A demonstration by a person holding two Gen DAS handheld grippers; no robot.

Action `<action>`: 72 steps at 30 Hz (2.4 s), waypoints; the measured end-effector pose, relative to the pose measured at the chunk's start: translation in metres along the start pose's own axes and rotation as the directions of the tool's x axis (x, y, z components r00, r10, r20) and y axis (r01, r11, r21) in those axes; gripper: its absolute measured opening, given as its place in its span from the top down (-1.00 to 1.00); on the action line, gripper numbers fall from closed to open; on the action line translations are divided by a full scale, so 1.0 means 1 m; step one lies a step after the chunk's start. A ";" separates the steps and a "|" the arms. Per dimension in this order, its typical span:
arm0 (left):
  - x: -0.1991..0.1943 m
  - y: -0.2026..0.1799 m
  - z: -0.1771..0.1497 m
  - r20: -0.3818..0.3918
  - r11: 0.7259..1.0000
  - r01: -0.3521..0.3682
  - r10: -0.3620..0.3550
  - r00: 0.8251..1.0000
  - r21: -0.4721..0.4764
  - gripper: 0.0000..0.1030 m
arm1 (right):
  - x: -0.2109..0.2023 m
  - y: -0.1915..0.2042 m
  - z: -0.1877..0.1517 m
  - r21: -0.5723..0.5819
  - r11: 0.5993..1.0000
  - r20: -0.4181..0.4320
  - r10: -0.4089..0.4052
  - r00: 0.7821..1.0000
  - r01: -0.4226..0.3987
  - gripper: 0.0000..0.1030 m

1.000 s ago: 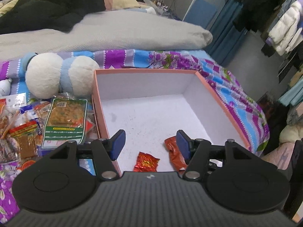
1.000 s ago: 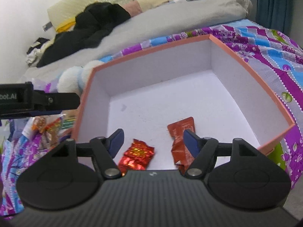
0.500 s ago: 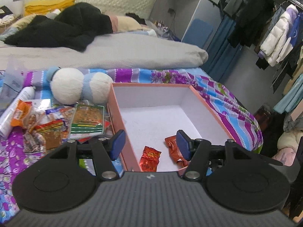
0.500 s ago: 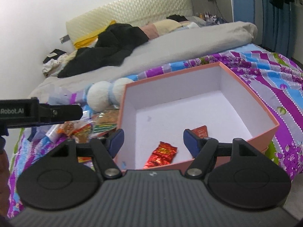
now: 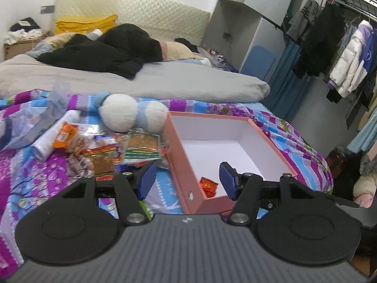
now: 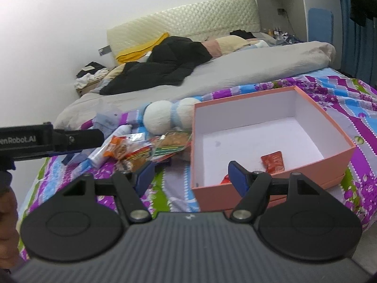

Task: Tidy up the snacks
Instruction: 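Withdraw both open tools from the pink box, then reach both tools toward the snack pile beside the plush toy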

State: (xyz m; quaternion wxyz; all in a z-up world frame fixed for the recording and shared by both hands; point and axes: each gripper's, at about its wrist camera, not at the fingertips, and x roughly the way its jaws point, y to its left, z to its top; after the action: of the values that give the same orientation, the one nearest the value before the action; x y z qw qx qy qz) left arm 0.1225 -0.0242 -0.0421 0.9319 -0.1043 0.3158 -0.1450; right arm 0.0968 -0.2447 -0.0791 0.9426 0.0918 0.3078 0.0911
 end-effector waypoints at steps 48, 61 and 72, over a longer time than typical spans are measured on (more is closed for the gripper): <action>0.118 0.159 -0.069 -0.191 0.952 -0.154 0.104 0.976 -0.266 -0.52 | 0.087 0.087 -0.035 -0.402 0.915 -0.082 0.006 0.997 -0.039 0.04; 0.249 0.219 -0.042 -0.323 0.965 -0.146 0.069 0.944 -0.219 -0.75 | 0.224 0.107 0.001 -0.647 0.762 -0.177 -0.186 0.966 0.029 0.20; 0.288 0.224 -0.030 -0.372 0.961 -0.172 0.081 0.925 -0.217 -0.75 | 0.273 0.118 0.000 -0.783 0.622 -0.251 -0.285 0.925 -0.021 0.21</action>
State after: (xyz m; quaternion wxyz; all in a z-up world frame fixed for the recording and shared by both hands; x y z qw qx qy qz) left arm 0.3677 0.0857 -0.2902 0.8456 -0.1696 0.5026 -0.0606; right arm 0.2995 -0.0684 -0.2062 0.8232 -0.3619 0.4079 0.1581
